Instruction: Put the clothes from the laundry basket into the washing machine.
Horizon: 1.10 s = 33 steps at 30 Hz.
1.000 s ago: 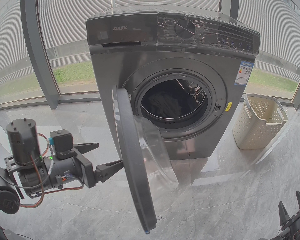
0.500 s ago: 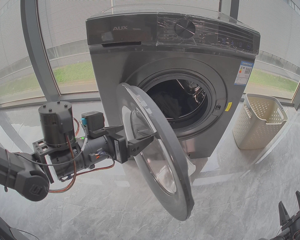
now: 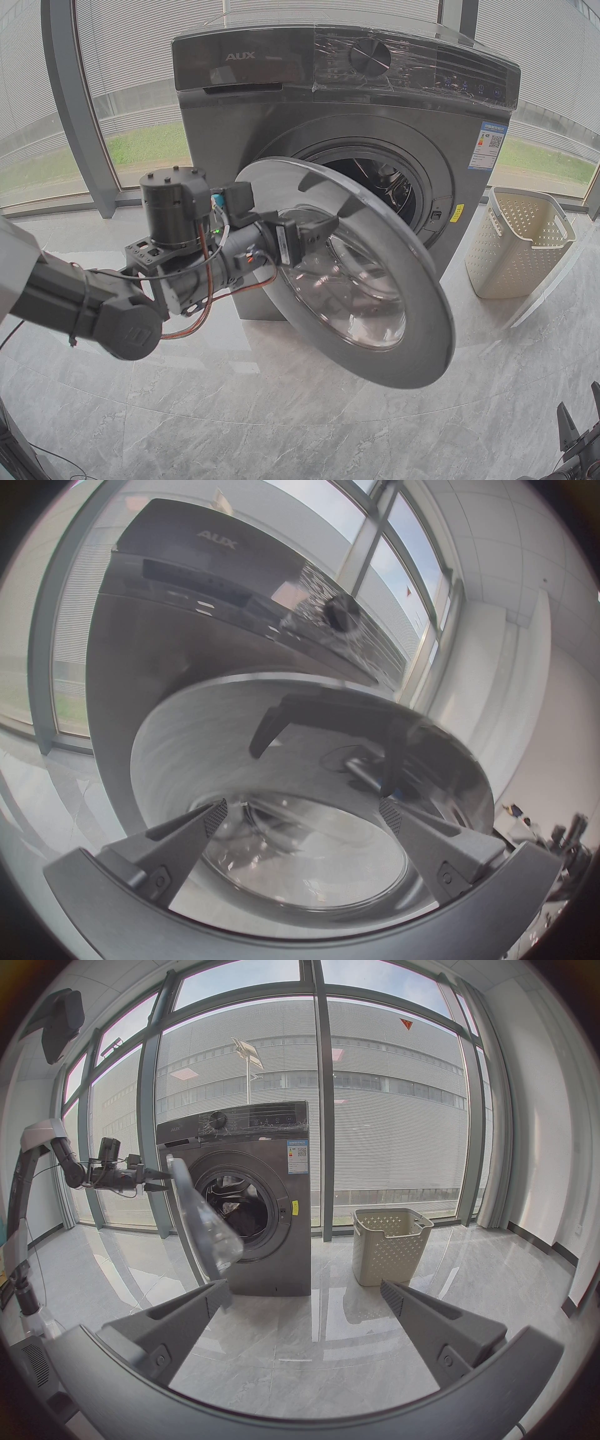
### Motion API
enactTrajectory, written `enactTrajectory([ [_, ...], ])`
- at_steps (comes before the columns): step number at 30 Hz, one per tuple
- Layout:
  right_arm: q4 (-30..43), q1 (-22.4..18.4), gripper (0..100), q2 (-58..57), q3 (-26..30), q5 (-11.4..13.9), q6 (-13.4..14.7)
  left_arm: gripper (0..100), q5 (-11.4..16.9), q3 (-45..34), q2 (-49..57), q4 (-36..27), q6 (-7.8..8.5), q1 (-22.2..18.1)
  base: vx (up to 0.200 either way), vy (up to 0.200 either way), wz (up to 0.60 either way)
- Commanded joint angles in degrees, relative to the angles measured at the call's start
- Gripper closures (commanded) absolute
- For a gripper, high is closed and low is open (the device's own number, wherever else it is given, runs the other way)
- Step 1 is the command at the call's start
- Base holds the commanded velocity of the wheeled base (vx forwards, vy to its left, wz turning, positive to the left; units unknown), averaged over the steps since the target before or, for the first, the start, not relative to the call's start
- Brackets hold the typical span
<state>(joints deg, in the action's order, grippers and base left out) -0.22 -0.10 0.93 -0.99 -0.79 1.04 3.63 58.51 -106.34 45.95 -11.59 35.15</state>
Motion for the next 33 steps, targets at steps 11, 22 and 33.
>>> enactTrajectory([
  [11, 0.0, 0.0, 0, -0.9, 1.0, 0.0, 0.0, 0, -7.8, 2.2, -3.9, 3.4, -3.35, 1.0, 0.0, 0.0, 0.0],
  [22, 0.0, 0.0, 0, -0.9, 1.0, 0.0, 0.0, 0, -7.0, -34.9, 32.7, 1.3, -2.65, 5.5, 0.0, 0.0, 0.0],
  [33, 0.0, 0.0, 0, -0.9, 1.0, 0.0, 0.0, 0, -6.8, -53.1, 68.5, -10.3, -2.03, -5.9, 0.0, 0.0, 0.0],
])
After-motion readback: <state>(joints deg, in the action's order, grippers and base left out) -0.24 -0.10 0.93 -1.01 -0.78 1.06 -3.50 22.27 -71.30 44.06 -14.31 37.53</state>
